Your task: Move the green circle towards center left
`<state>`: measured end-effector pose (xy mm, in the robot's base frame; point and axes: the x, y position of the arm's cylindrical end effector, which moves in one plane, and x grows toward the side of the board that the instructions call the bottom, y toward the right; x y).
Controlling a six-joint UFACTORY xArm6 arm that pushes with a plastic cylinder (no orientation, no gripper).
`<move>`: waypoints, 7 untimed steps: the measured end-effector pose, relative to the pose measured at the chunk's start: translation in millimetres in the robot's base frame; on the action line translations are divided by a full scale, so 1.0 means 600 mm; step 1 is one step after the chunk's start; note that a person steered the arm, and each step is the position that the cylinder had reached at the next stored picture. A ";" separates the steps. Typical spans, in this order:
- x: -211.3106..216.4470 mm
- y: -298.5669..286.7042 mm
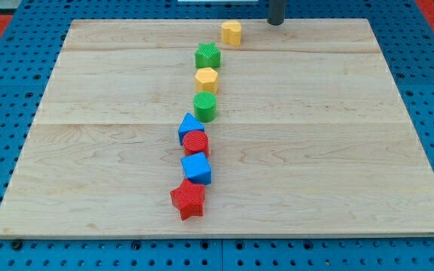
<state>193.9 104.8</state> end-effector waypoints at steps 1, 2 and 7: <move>0.001 -0.061; 0.015 -0.063; 0.318 0.091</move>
<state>384.8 159.6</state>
